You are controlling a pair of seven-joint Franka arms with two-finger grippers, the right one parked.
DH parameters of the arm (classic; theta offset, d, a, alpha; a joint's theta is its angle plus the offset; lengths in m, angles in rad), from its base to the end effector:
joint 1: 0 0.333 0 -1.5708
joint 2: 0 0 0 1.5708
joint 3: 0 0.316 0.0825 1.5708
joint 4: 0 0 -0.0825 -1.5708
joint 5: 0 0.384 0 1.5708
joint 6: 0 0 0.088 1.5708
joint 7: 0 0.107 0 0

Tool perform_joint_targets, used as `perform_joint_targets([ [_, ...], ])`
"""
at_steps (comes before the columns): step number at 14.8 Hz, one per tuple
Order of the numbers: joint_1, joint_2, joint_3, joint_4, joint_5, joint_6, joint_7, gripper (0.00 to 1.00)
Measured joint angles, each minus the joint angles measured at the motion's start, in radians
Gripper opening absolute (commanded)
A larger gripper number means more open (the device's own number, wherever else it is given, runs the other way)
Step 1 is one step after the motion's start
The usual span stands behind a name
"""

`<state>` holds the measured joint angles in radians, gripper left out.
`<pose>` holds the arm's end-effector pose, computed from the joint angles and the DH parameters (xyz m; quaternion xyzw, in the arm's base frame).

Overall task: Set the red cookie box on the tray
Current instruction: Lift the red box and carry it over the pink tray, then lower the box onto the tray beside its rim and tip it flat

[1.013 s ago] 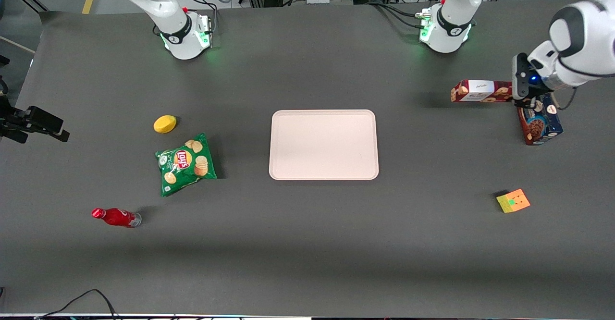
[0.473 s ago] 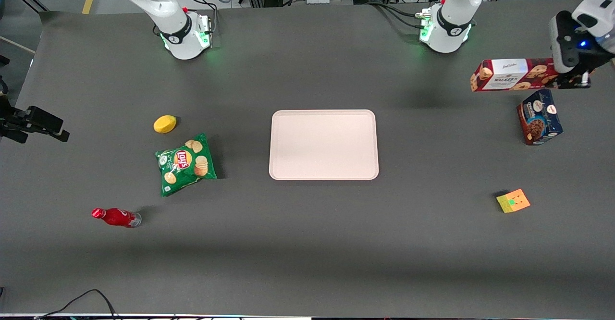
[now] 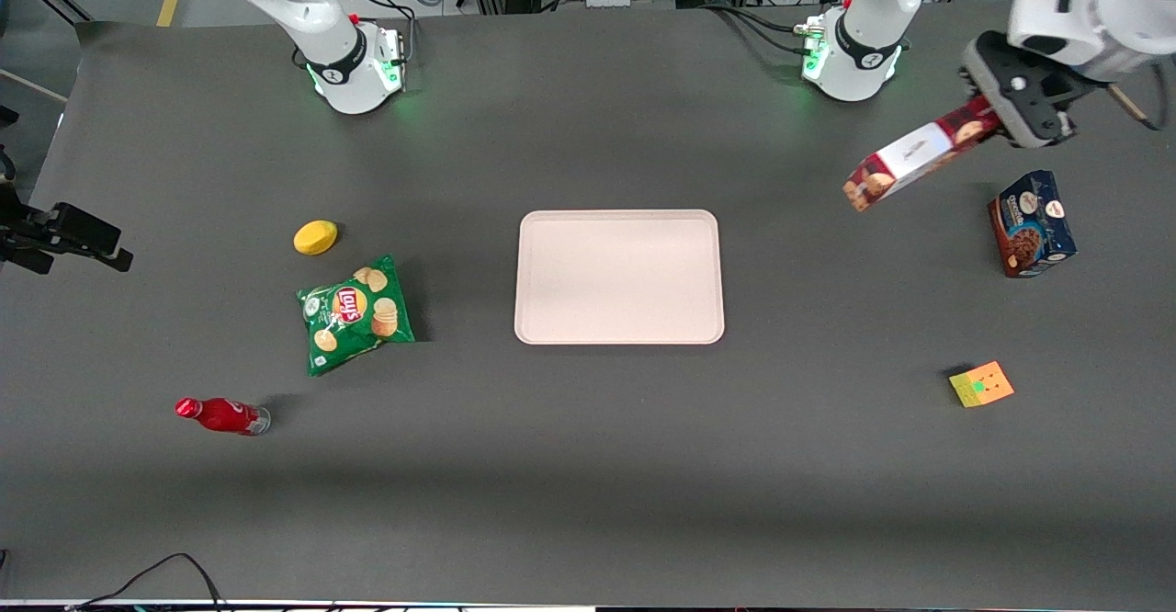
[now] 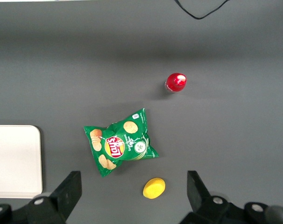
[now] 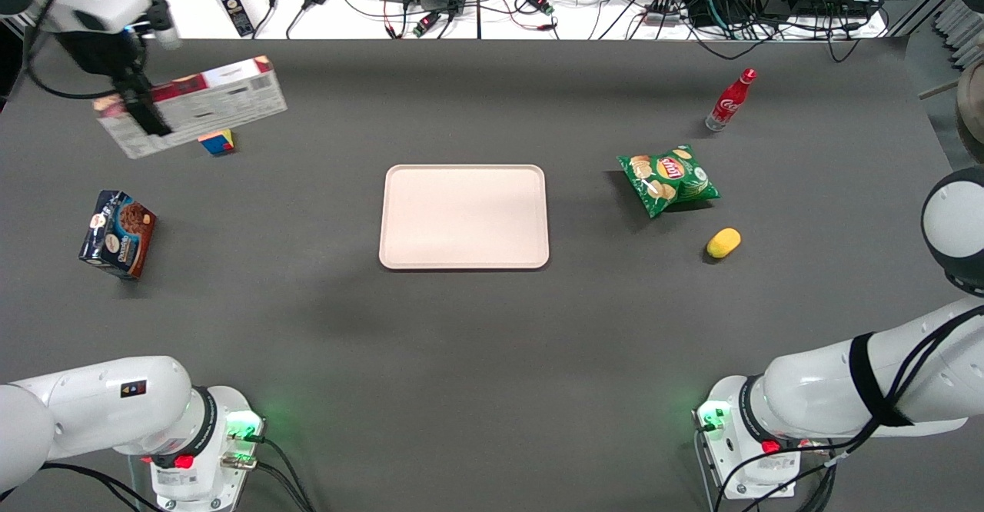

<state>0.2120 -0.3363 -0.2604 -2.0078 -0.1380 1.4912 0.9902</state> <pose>0.4325 -0.0513 0.5753 0.8699 -0.4833 -0.0720 0.0673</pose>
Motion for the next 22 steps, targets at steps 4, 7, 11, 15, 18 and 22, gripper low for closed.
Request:
perform_joint_targets([
  [4, -0.002, 0.001, -0.114, 0.007, -0.063, -0.003, -0.315, 0.23],
  [7, -0.003, 0.001, -0.215, 0.029, -0.097, 0.012, -0.508, 0.19],
  [11, -0.004, 0.001, -0.320, 0.035, -0.201, 0.039, -0.809, 0.20],
  [15, -0.005, 0.021, -0.487, 0.034, -0.262, 0.145, -1.255, 0.21],
  [18, -0.007, 0.048, -0.627, -0.006, -0.271, 0.282, -1.470, 0.21],
  [22, -0.007, 0.087, -0.708, -0.136, -0.275, 0.512, -1.513, 0.21],
])
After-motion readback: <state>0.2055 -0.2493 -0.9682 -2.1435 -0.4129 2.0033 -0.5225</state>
